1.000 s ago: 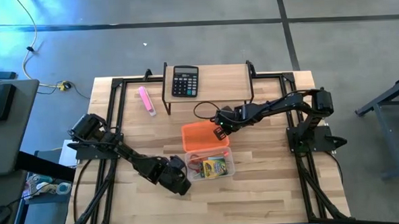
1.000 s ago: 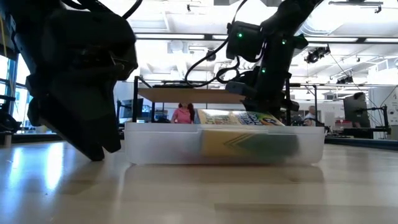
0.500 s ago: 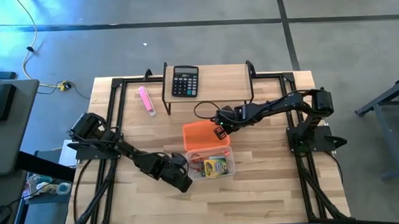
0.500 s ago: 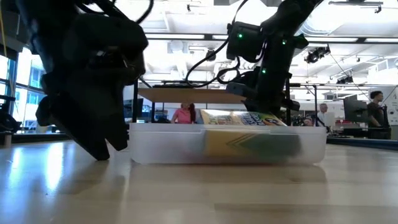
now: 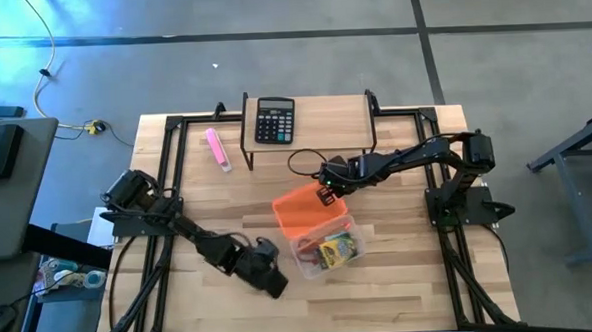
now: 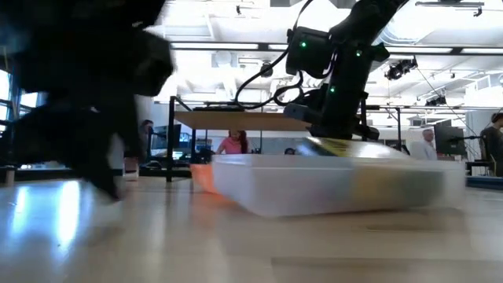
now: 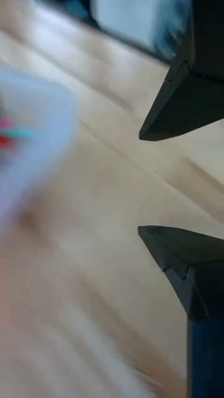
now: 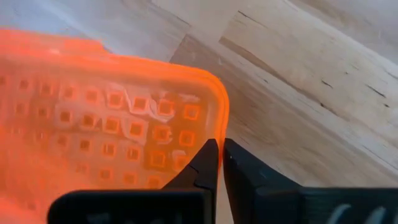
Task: Pack school essentials
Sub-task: Close the orange supply box
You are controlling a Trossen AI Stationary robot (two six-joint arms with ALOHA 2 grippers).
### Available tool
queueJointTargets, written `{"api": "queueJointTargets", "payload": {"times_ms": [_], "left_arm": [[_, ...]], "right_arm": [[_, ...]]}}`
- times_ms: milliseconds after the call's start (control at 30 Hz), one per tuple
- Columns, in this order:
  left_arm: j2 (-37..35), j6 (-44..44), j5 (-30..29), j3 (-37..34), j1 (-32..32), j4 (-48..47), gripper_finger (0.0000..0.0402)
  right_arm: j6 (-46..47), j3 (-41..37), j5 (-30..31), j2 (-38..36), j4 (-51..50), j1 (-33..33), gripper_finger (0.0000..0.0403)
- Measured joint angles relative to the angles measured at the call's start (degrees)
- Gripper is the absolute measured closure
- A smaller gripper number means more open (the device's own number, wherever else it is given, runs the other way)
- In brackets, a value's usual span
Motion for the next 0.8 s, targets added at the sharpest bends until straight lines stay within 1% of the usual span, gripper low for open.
{"api": "queueJointTargets", "payload": {"times_ms": [133, 233, 333, 400, 467, 600, 667, 800], "left_arm": [[1.26, 3.10, -0.43, 0.13, 1.83, 8.38, 0.0176], [2.91, 4.18, 1.16, 0.13, 1.89, 8.80, 0.0176], [3.29, 3.87, 1.02, 0.13, 2.08, 5.33, 0.0177], [3.09, 3.71, -1.15, 0.29, 2.21, 1.98, 0.0177], [2.41, 3.52, -2.08, 0.43, 2.44, -1.63, 0.0177], [1.20, 6.64, -0.67, 0.44, 3.14, -6.85, 0.0177], [0.60, 8.89, -0.43, 0.33, 3.30, -8.69, 0.0177], [-0.02, 11.97, 0.13, 0.33, 3.97, -11.18, 0.0177]], "right_arm": [[1.41, 0.00, 0.80, 0.00, 0.24, -0.04, 0.0392], [2.26, 0.00, 1.24, 0.00, 0.55, -0.04, 0.0392], [3.05, 0.00, 2.00, 0.00, 0.87, -0.03, 0.0392], [3.88, 0.00, 2.97, 0.00, 1.27, 0.07, 0.0392], [4.38, 0.00, 4.20, 0.00, 1.51, 0.37, 0.0395], [4.94, 0.00, 7.85, 0.00, 1.94, 1.24, 0.0401], [7.17, 0.02, 8.17, 0.00, 2.12, 1.27, 0.0400], [8.67, 0.02, 8.39, 0.00, 2.40, 1.25, 0.0402]]}}
